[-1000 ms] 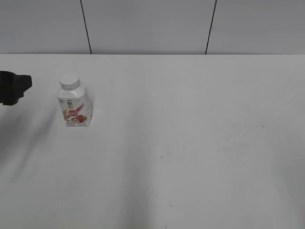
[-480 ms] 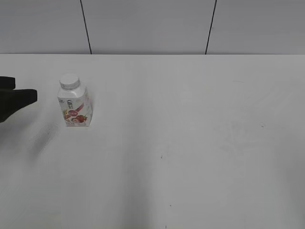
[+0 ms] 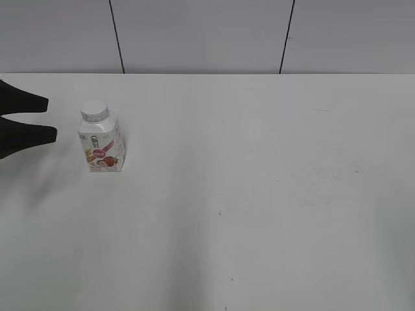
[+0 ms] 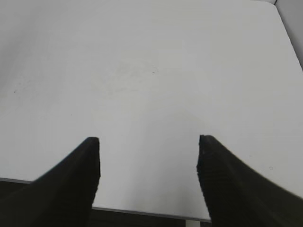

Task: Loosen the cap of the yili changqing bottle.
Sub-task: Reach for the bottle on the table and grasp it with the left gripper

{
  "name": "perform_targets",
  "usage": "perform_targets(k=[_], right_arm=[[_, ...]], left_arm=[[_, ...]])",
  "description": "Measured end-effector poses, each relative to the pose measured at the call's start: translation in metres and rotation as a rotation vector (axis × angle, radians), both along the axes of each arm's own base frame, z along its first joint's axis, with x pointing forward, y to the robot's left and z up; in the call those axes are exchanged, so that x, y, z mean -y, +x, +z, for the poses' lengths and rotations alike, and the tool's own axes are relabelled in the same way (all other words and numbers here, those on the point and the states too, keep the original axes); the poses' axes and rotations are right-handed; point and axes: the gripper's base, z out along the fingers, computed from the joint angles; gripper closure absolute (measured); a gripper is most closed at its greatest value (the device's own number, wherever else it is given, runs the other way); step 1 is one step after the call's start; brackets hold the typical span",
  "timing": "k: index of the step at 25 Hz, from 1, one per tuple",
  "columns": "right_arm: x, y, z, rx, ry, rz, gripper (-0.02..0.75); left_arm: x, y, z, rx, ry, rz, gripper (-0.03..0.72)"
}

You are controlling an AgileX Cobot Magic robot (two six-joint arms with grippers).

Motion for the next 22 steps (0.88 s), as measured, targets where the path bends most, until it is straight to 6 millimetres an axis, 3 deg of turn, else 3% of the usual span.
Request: perform_targets(k=[12,22], right_arm=[[0.0,0.0,0.0,0.0,0.0,0.0,0.224],[0.0,0.0,0.0,0.0,0.0,0.0,0.224]], left_arm=[[-0.017,0.052,-0.061,-0.081,-0.055,-0.032,0.144],[0.002,0.07,-0.082,-0.068,-0.043,-0.115,0.144]])
